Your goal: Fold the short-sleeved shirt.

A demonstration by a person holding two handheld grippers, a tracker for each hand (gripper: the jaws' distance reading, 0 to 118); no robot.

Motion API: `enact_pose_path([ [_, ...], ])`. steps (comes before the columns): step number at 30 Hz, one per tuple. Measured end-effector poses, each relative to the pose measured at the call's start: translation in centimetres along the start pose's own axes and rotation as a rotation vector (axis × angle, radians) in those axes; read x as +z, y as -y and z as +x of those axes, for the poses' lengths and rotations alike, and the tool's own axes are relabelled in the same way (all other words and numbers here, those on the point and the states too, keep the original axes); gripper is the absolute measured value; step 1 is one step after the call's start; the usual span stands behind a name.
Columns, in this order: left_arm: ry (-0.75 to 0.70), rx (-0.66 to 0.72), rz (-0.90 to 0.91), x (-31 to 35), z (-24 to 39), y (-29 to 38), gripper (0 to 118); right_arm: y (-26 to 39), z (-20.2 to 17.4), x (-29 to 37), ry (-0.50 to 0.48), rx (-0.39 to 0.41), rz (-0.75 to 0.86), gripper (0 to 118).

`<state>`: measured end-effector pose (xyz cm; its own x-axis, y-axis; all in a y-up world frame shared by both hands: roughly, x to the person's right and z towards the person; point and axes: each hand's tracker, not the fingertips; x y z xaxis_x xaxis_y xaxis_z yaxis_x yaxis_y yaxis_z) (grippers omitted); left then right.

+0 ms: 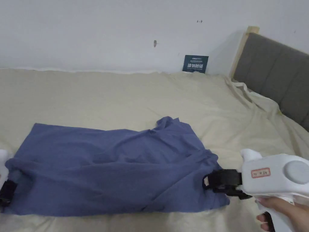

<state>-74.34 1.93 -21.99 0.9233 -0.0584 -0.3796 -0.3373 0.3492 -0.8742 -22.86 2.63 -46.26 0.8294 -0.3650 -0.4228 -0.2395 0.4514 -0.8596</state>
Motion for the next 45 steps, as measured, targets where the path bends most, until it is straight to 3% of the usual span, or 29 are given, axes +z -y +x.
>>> enact_pose_path([
  [5, 0.004, 0.014, -0.007, -0.2, -0.1, 0.0, 13, -1.8, 0.6, -2.2, 0.112, 0.016, -0.094, 110],
  [11, 0.018, 0.033, -0.033, -1.1, -0.4, 0.0, 13, -1.5, 0.4, -5.1, 0.141, 0.021, -0.147, 107],
  [12, 0.018, 0.037, -0.036, -1.3, -0.5, 0.0, 13, -1.5, 0.5, -5.5, 0.189, 0.019, -0.178, 93],
  [14, 0.026, 0.043, -0.046, -1.5, -0.6, 0.0, 13, -1.2, 0.5, -6.0, 0.212, 0.044, -0.190, 26],
  [15, 0.028, 0.042, -0.050, -1.6, -0.7, 0.0, 13, -1.4, 0.8, -6.1, 0.173, 0.058, -0.202, 8],
  [22, 0.041, 0.069, -0.051, -1.4, -1.4, -0.2, 13, -2.1, -0.5, -4.4, 0.193, 0.118, -0.195, 8],
  [32, 0.056, 0.079, 0.033, 5.7, -3.8, 0.6, 13, -2.9, -1.9, 4.1, 0.116, 0.148, -0.165, 8],
  [38, 0.067, 0.014, -0.002, 8.9, -2.9, 5.7, 13, 1.3, -2.7, 8.9, 0.076, 0.167, -0.182, 8],
  [45, 0.179, 0.046, -0.097, 9.0, -1.3, 15.1, 13, 9.3, 0.1, 10.5, 0.063, 0.169, -0.312, 8],
])
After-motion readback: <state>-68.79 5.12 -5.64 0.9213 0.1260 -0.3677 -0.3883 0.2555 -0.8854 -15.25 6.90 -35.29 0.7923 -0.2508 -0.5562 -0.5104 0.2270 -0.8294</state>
